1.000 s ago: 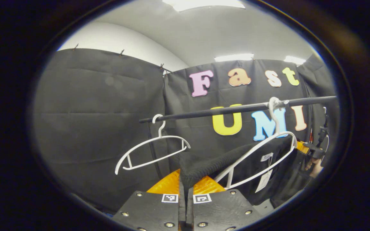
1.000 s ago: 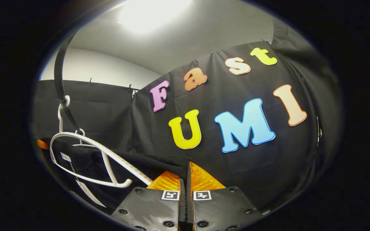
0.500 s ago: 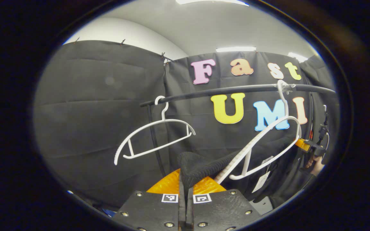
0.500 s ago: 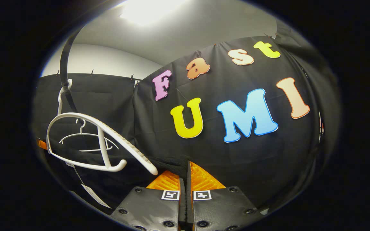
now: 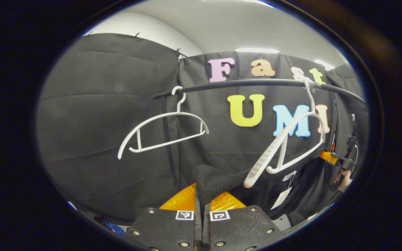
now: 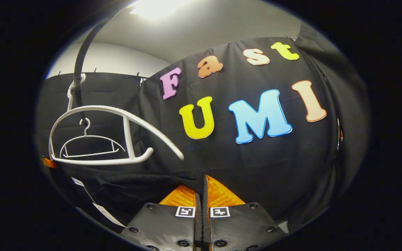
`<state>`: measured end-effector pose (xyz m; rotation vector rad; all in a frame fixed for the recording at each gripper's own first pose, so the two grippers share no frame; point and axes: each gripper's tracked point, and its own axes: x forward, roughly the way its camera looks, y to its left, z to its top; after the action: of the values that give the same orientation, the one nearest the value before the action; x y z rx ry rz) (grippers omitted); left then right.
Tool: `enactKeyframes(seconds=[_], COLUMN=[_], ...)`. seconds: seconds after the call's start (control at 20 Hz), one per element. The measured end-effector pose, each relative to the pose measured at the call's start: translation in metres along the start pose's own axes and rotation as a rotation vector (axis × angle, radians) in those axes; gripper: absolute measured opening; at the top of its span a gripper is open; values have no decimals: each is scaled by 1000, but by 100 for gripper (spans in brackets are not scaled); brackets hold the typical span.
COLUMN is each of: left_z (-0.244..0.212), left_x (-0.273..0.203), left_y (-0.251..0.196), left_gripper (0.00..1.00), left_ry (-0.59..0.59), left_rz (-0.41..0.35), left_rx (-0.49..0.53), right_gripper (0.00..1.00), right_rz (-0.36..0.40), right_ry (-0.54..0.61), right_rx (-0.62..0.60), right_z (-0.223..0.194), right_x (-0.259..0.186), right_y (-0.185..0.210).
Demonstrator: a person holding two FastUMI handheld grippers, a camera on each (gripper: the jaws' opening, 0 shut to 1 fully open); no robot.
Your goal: Grasp the clothes on the hanger with both hands and then place them into the laundry hamper below.
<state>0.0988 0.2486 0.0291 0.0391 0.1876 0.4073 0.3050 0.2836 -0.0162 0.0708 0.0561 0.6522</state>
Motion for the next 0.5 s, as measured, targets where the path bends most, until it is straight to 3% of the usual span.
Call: enactKeyframes(seconds=[0.25, 0.4, 0.5], left_z=[-23, -34, -39], left_x=[1, 2, 6], left_y=[28, 29, 28], left_gripper=[4, 2, 4], left_ry=[39, 53, 55], left_rz=[-96, -161, -199], left_rx=[-39, -22, -2], right_gripper=[2, 5, 2], right_rz=[-78, -140, -185], right_ry=[56, 69, 79], right_rx=[-34, -53, -67], right_z=[-10, -10, -16], right_x=[-35, -52, -72], right_y=[14, 18, 22])
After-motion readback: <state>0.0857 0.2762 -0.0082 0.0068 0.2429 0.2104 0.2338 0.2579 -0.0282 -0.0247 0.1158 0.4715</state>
